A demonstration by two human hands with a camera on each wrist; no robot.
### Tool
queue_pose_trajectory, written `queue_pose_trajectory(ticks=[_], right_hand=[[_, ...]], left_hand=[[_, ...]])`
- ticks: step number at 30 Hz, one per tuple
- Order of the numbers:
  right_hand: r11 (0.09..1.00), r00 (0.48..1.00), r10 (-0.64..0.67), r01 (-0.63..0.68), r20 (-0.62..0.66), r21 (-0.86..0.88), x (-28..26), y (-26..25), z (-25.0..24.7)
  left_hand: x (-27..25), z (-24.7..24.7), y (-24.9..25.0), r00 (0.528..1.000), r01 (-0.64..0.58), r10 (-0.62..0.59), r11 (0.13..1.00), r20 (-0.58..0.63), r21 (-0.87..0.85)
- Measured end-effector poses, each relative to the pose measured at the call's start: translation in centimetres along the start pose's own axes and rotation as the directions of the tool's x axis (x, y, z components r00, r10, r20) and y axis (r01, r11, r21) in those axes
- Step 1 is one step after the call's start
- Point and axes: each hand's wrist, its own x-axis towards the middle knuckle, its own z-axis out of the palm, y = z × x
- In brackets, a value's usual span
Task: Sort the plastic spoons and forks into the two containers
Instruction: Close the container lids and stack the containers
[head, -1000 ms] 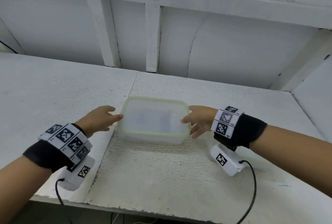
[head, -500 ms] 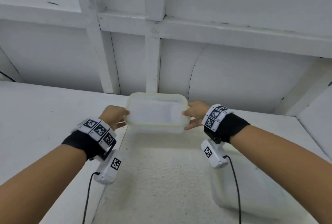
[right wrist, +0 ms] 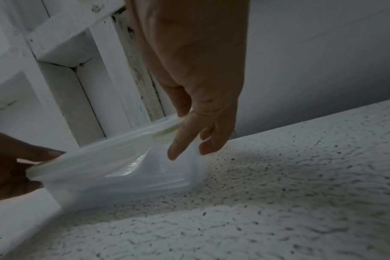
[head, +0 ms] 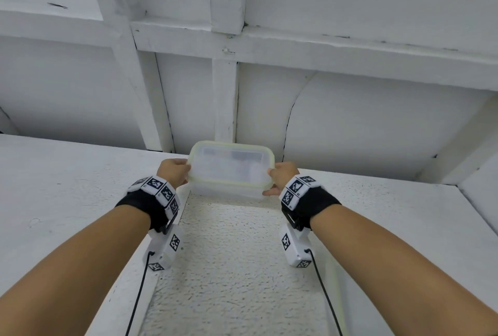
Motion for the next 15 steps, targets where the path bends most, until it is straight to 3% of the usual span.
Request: queue_pose_trajectory(ticks=[6,8,11,13,15], right_hand=[[0.995,0.998,0.056,-0.055,-0.013,0.078,-2.1,-1.1,0.0],[0.996,0.997,0.073,-0.072,-0.027,0.049,-3.6,-2.1,-0.6],[0.994,0.995,0.091,-0.092,0.029,0.050,-6.9,-3.2,-2.8],[0.991,0.994,0.055,-0.067,0.098,0.119,-10.0,-3.3,-5.1],[0.991,0.991,-0.019,0.001,0.131,0.137,-13.4,-2.8,-7.8]], left_hand=[[0.5,-0.1,-0.4,1.000,0.006,-0.009,0.995,0.028,0.103],[0.0,0.2,0.0,0.999,-0.018,0.029,0.954,-0.031,0.300],[-2.1,0.9,0.6,0.952,-0.152,0.260,0.859,-0.161,0.488],[-4.2,1.6,1.0,0.895,-0.319,0.424,0.822,-0.134,0.471],[-6.9,2.4,1.5,0.862,-0.444,0.505,0.788,-0.035,0.427]])
